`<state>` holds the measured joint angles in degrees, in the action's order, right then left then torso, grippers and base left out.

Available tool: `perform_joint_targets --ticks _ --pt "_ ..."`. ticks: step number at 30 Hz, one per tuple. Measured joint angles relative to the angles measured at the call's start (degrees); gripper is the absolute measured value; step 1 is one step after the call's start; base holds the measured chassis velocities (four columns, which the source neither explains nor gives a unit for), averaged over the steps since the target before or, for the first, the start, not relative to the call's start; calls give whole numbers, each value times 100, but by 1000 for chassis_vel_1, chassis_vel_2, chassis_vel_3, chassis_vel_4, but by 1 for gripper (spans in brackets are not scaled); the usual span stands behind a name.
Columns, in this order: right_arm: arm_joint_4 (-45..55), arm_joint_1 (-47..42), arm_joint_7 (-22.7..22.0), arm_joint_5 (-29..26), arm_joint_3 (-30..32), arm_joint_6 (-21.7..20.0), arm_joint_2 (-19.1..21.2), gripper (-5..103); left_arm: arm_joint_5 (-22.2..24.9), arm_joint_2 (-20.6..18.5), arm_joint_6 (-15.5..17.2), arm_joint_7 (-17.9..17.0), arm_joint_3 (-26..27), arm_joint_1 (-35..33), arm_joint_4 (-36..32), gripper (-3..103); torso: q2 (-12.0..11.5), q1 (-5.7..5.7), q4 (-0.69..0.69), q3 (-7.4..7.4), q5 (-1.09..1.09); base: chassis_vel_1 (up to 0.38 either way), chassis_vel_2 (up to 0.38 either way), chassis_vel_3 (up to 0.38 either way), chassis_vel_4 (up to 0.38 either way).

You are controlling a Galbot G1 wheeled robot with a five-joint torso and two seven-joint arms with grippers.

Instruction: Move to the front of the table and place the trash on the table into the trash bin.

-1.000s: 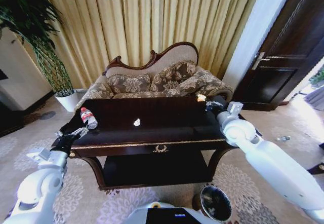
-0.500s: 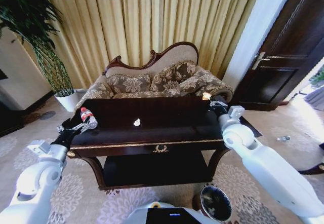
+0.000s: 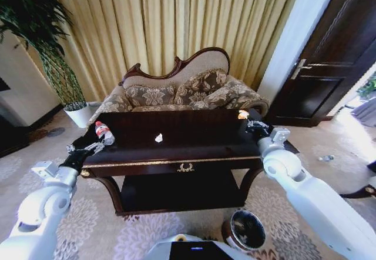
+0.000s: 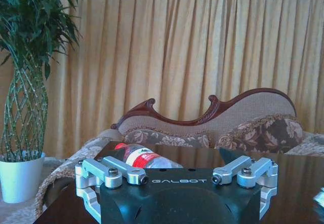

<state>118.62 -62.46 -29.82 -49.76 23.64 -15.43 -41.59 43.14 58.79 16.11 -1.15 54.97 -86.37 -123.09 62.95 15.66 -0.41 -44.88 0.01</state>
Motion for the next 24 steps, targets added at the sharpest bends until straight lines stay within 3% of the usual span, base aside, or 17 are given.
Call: perform_joint_targets --ticks 24 --pt "-207 -241 79 204 17 56 -199 0 -76 87 -60 -1 -47 -4 -39 100 0 0 0 0 0 172 -167 -163 161"
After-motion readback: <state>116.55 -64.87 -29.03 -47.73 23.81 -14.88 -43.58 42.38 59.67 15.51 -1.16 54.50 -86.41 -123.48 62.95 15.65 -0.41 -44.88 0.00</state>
